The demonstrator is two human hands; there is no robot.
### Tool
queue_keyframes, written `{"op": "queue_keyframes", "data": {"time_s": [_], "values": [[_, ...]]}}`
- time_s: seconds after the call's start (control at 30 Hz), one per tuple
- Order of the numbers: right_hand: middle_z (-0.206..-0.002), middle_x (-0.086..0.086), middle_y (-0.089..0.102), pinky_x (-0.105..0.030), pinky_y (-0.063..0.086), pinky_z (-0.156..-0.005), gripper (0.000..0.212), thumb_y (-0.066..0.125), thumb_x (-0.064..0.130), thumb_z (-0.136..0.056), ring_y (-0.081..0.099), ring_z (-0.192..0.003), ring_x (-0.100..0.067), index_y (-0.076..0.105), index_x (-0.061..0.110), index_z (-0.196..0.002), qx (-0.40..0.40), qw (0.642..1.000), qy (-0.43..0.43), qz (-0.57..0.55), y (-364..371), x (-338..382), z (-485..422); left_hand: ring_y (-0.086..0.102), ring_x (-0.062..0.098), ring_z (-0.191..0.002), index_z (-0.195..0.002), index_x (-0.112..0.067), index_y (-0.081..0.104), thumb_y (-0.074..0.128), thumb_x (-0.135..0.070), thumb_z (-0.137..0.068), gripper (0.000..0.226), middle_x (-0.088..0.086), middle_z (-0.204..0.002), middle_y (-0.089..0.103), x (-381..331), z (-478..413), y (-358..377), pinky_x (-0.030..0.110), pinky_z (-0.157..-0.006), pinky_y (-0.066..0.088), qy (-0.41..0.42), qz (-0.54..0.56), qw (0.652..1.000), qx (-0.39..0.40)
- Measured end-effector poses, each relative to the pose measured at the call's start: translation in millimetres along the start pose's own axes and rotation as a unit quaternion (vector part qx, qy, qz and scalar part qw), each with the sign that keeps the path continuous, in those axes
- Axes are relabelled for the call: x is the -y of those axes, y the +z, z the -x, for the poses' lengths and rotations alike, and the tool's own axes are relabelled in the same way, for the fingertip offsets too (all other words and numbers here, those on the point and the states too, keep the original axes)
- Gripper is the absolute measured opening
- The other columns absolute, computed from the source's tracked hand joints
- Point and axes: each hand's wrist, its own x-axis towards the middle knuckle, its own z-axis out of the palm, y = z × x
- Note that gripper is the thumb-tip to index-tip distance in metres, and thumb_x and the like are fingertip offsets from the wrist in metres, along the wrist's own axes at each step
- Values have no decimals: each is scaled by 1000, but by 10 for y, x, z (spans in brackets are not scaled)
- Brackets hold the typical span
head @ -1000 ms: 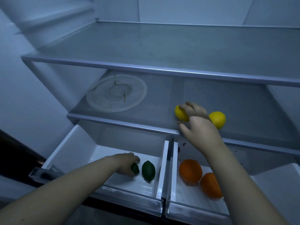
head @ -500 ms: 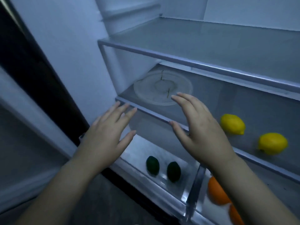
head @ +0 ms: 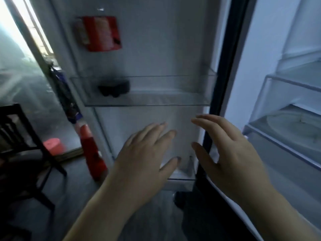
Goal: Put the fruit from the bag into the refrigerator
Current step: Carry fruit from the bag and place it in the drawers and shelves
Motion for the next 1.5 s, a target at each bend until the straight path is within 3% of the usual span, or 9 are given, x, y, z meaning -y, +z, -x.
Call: {"op": "queue_keyframes", "data": {"time_s": [0.13, 0.33, 0.43, 0.7, 0.83, 0.93, 1.2, 1.4, 1.5], "values": [[-130, 3, 52, -20, 36, -94, 46, 48, 41, -90, 48, -115, -10, 48, 20, -131, 11, 999, -30, -7, 528, 883, -314, 42, 13, -131, -139, -30, 39, 36, -60, -85, 62, -6, -144, 44, 901, 481, -261, 30, -101, 27, -37, -5, 999, -20], [-131, 2, 52, -30, 50, -88, 49, 51, 44, -85, 54, -114, -16, 47, 23, -130, 50, 988, -121, -87, 1491, 2311, -754, 51, 19, -124, -129, -23, 53, 43, -53, -83, 56, 0, -135, 54, 2334, 1499, -745, 38, -100, 42, -146, -69, 985, -58], [-133, 3, 50, -32, 49, -89, 53, 45, 51, -85, 52, -116, -15, 45, 25, -131, 76, 973, -173, -133, 1911, 3055, -896, 53, 21, -122, -127, -22, 55, 41, -53, -81, 57, 0, -132, 56, 2880, 2053, -978, 40, -98, 44, -223, -88, 969, -64], [-128, 3, 55, -14, 32, -95, 51, 43, 52, -90, 53, -113, -12, 51, 20, -129, 136, 911, -322, -218, 2804, 4594, -1177, 52, 20, -123, -128, -22, 55, 39, -51, -82, 57, -1, -132, 56, 3742, 3331, -1368, 41, -97, 42, -420, -139, 894, -67], [-129, 4, 52, -20, 37, -96, 52, 41, 50, -88, 50, -118, -13, 50, 20, -130, 174, 874, -371, -260, 3325, 5128, -1216, 43, 16, -130, -134, -24, 49, 33, -54, -84, 61, -3, -139, 49, 4065, 3788, -1320, 37, -105, 35, -487, -139, 861, -50], [-128, 4, 53, -19, 35, -97, 50, 45, 46, -88, 50, -118, -14, 52, 18, -129, 193, 852, -396, -282, 3701, 5445, -1270, 47, 14, -127, -131, -23, 52, 34, -54, -83, 60, -4, -136, 52, 4335, 3953, -1278, 30, -101, 31, -530, -158, 833, -29], [-126, 2, 56, -22, 41, -91, 49, 52, 42, -86, 55, -115, -16, 54, 17, -128, 226, 814, -430, -318, 4691, 6135, -1997, 38, 15, -133, -139, -24, 43, 52, -47, -89, 56, -3, -143, 44, 5483, 4014, -1156, 27, -103, 21, -595, -166, 786, -31], [-124, -2, 58, -26, 45, -90, 50, 54, 40, -84, 57, -112, -20, 56, 14, -126, 243, 797, -447, -324, 5594, 6580, -2623, 23, 6, -139, -145, -29, 29, 44, -50, -92, 59, -11, -151, 29, 6456, 4045, -957, 17, -103, 8, -636, -152, 755, -54], [-126, -1, 56, -26, 45, -91, 50, 55, 39, -84, 57, -113, -20, 54, 14, -127, 272, 775, -466, -328, 6049, 6924, -2635, 17, 3, -140, -147, -31, 22, 39, -51, -93, 60, -14, -153, 22, 6733, 4251, -834, 16, -106, 9, -673, -129, 727, -48]]}}
